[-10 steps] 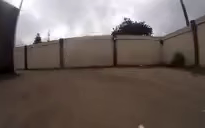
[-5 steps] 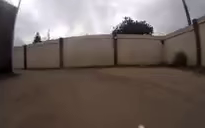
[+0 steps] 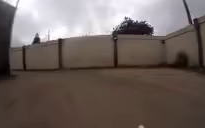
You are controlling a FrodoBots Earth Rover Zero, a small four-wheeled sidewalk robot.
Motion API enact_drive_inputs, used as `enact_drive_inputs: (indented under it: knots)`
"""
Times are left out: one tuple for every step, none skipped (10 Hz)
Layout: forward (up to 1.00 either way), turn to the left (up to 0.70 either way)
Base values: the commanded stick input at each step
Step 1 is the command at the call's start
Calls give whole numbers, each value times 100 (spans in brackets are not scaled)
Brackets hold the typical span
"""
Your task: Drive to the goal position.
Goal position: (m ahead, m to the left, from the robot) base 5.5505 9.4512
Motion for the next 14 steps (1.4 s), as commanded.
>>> enact_drive_inputs:
  knots:
    - [30, 0]
    - [30, 0]
    - [30, 0]
    - [30, 0]
    - [30, 0]
    - [30, 0]
    - [30, 0]
    - [30, 0]
    - [30, 0]
    - [30, 0]
    - [30, 0]
    - [30, 0]
    - [30, 0]
    - [30, 0]
